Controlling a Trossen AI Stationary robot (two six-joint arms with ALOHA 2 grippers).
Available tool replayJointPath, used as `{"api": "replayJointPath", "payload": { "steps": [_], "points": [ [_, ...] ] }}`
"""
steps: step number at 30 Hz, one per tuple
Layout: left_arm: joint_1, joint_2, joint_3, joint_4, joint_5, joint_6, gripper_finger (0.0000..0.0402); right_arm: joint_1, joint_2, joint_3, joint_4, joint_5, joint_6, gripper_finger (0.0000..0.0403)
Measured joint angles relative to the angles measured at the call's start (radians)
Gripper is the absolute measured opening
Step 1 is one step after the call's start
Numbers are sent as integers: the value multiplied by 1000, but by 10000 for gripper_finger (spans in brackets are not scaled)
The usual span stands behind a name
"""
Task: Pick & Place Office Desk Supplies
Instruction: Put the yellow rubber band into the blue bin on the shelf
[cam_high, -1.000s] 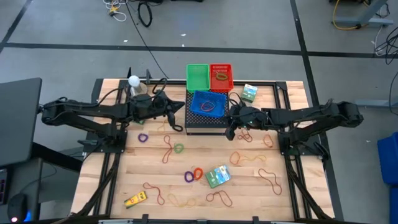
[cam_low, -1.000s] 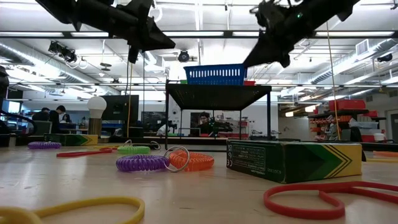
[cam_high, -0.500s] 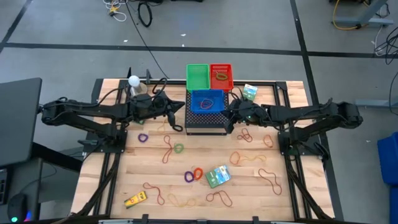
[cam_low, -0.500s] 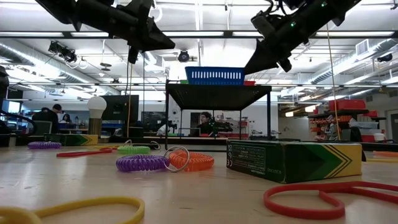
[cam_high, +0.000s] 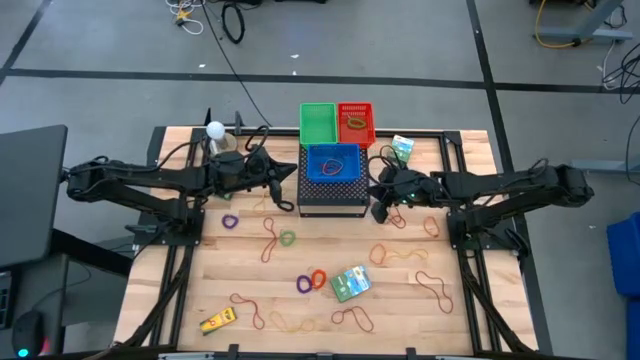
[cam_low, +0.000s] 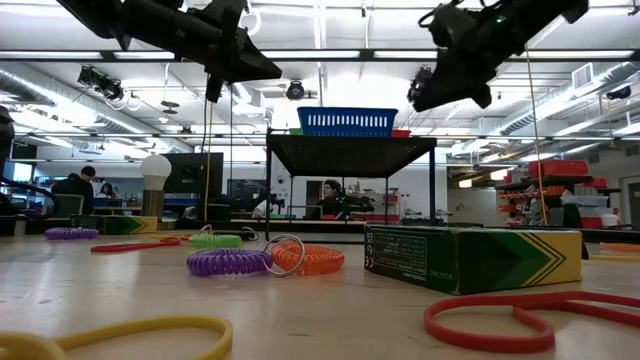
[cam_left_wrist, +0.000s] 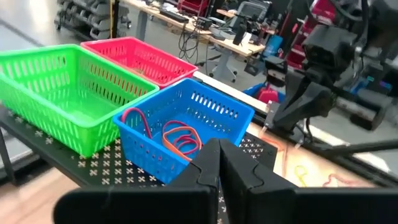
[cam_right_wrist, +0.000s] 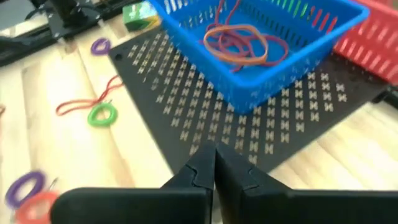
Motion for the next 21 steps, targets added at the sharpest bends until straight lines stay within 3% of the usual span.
{"api": "replayJointPath", "payload": {
  "steps": [10,17,21],
  "points": [
    [2,2,-60,13,33,8,5,111,-66,0,-124,-59,46,10],
    [-15,2,-182,207,45,27,5,221,-62,-39,-235,-58,92,6],
    [-28,2,-188,228,54,54,12,281,-67,-93,-232,-73,143,9]
  ]
}}
